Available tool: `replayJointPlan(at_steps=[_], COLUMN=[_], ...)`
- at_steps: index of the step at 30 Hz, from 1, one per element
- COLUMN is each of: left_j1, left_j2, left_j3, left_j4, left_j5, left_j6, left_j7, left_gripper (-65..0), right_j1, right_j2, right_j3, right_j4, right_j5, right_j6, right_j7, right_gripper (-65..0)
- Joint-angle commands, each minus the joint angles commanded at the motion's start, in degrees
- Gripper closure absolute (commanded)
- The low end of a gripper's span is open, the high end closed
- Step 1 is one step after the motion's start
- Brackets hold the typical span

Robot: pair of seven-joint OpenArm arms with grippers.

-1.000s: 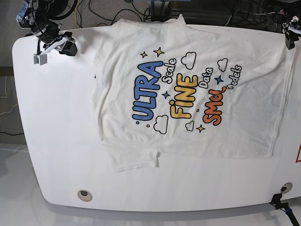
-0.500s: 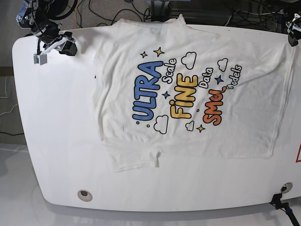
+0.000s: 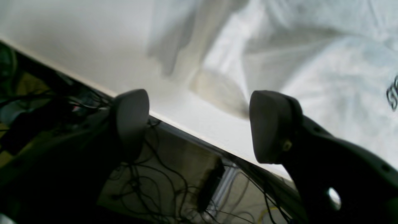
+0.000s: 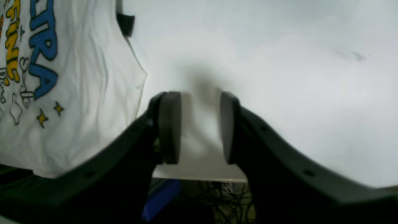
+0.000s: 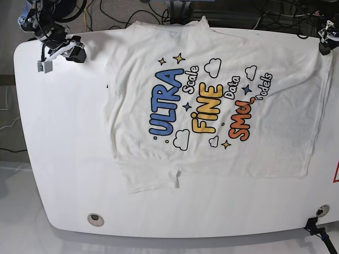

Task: Fold the T-shirt properly

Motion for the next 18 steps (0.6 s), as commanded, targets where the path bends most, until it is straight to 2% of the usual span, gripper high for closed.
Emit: replayJointPlan(at_steps=[7, 12, 18], left_j1=[-3.6, -3.9, -3.3], left_j2=[0.0, 0.1, 0.2], left_j3=[1.1, 4.0, 4.0], left_j4=[-5.4, -5.5, -5.4], left_j5=[0.3, 0.0, 0.0], left_j6=[0.0, 0.0, 0.0], left_j7=[0.0, 0.0, 0.2], left_gripper=[-47.9, -47.9, -47.9], right_j1=[0.0, 0.0, 0.0], right_j2=[0.2, 0.1, 0.0], right_j3=[0.0, 0.0, 0.0], right_j4=[0.0, 0.0, 0.0], right_j5=[-0.1, -0.1, -0.1], right_j6=[0.00, 0.00, 0.00], right_j7=[0.0, 0.0, 0.0], right_gripper=[-20.5, -20.5, -20.5])
